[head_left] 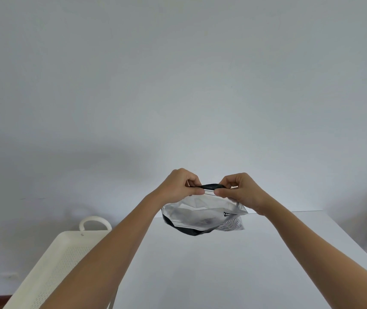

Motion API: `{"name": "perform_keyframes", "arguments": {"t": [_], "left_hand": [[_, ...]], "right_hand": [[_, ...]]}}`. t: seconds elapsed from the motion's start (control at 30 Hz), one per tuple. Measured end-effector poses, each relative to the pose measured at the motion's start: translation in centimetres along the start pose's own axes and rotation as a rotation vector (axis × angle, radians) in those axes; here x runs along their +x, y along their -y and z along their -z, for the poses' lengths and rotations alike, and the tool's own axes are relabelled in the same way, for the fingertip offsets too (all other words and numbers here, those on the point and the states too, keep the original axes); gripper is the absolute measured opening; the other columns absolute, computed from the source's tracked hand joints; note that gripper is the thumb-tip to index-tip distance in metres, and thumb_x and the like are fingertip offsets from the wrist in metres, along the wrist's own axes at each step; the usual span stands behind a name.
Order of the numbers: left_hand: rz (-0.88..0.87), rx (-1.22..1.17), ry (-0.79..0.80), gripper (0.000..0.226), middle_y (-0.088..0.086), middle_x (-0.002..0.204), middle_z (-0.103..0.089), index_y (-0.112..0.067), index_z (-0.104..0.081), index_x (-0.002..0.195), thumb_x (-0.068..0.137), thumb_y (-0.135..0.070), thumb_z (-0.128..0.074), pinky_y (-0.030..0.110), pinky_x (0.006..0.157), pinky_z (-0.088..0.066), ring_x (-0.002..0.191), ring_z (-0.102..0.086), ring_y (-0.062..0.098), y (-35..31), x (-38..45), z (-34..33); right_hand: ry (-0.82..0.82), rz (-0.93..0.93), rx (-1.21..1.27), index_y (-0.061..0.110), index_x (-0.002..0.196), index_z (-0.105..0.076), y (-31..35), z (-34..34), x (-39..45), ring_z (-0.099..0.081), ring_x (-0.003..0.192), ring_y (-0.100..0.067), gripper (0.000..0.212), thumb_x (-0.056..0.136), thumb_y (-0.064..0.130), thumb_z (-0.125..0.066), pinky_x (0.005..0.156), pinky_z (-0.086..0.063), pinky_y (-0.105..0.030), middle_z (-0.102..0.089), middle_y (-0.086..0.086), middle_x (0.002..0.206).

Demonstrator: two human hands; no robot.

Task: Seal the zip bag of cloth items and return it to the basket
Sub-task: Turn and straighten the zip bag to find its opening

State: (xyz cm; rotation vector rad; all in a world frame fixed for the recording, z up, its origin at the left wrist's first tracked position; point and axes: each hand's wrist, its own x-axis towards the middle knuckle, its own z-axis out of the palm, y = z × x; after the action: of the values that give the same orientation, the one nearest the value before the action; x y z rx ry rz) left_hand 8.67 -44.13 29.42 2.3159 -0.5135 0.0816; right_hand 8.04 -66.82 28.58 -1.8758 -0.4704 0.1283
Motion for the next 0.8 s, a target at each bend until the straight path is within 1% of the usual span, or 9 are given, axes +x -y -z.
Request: {"name": "perform_keyframes", "arguments": {"t": [0.03,0.13,0.23,0.33,0.43,0.5,0.57,0.67,0.8], "left_hand": [[0.000,0.007,-0.008,0.006,-0.012,0.063,-0.063,-0.021,-0.075,0.075,0.078,-0.022,-0.080,0.016,0.058,-0.040,0.060,-0.053,0.010,0.0,0.0,0.0],[0.006,0.029,-0.030,0.007,-0.010,0.063,-0.062,-0.019,-0.074,0.076,0.080,-0.021,-0.078,0.019,0.057,-0.043,0.058,-0.053,0.011,0.0,0.1,-0.3],[0.024,0.023,-0.052,0.008,-0.005,0.061,-0.061,-0.016,-0.072,0.077,0.083,-0.020,-0.076,0.026,0.058,-0.051,0.056,-0.055,0.013,0.0,0.2,-0.6],[0.048,-0.038,-0.087,0.009,0.001,0.062,-0.062,-0.012,-0.070,0.077,0.085,-0.016,-0.073,0.020,0.050,-0.053,0.058,-0.059,0.015,0.1,0.2,-0.5],[0.071,-0.100,-0.136,0.011,0.000,0.058,-0.061,-0.013,-0.068,0.075,0.086,-0.013,-0.072,0.017,0.048,-0.051,0.053,-0.058,0.011,0.4,0.2,0.0],[0.091,-0.147,-0.159,0.014,0.000,0.061,-0.061,-0.015,-0.067,0.073,0.086,-0.013,-0.072,0.018,0.049,-0.051,0.053,-0.059,0.009,0.5,0.3,0.2],[0.115,-0.191,-0.188,0.012,0.000,0.065,-0.062,-0.014,-0.068,0.075,0.087,-0.013,-0.071,0.019,0.049,-0.051,0.056,-0.061,0.009,0.6,0.4,0.4],[0.144,-0.276,-0.181,0.011,0.001,0.069,-0.062,-0.014,-0.069,0.077,0.088,-0.015,-0.071,0.020,0.052,-0.052,0.061,-0.063,0.010,0.7,0.5,0.6],[0.138,-0.318,-0.035,0.010,-0.003,0.075,-0.064,-0.015,-0.068,0.081,0.091,-0.020,-0.068,0.019,0.057,-0.052,0.063,-0.063,0.008,0.6,0.3,0.8]], "right_hand": [[-0.031,0.000,-0.028,0.016,0.066,-0.070,-0.1,-0.1,0.1,-0.041,0.049,-0.006,0.015,0.079,0.017,-0.079,0.052,-0.033,-0.016,-0.047,0.014,0.053],[-0.147,0.019,-0.170,0.024,0.061,-0.068,-0.2,-0.6,0.5,-0.044,0.047,-0.001,0.020,0.076,0.018,-0.080,0.048,-0.033,-0.010,-0.052,0.014,0.050],[-0.231,0.035,-0.241,0.017,0.063,-0.067,-0.3,-1.0,0.9,-0.043,0.046,-0.003,0.018,0.073,0.020,-0.082,0.046,-0.033,-0.010,-0.054,0.008,0.054],[-0.259,-0.003,-0.200,0.010,0.061,-0.063,-0.5,-0.9,1.0,-0.039,0.046,-0.006,0.030,0.072,0.031,-0.083,0.045,-0.031,-0.013,-0.046,0.008,0.049],[-0.096,-0.082,0.075,0.013,0.056,-0.057,-0.6,-0.2,0.4,-0.038,0.046,-0.011,0.041,0.077,0.042,-0.078,0.046,-0.033,-0.018,-0.043,0.002,0.051],[0.024,-0.107,0.282,0.015,0.056,-0.052,-0.7,0.2,0.1,-0.038,0.048,-0.011,0.041,0.078,0.043,-0.073,0.049,-0.036,-0.019,-0.043,-0.001,0.055],[0.084,-0.114,0.420,0.014,0.059,-0.051,-0.9,0.7,-0.1,-0.039,0.052,-0.012,0.038,0.078,0.040,-0.071,0.054,-0.036,-0.022,-0.045,0.000,0.057],[0.142,-0.088,0.534,0.014,0.062,-0.054,-1.0,1.4,-0.3,-0.046,0.055,-0.011,0.031,0.082,0.033,-0.068,0.059,-0.040,-0.022,-0.051,0.001,0.061],[0.172,-0.059,0.590,0.012,0.067,-0.055,-1.0,2.0,-0.4,-0.051,0.058,-0.010,0.027,0.088,0.027,-0.062,0.060,-0.048,-0.019,-0.054,-0.002,0.069]]}}
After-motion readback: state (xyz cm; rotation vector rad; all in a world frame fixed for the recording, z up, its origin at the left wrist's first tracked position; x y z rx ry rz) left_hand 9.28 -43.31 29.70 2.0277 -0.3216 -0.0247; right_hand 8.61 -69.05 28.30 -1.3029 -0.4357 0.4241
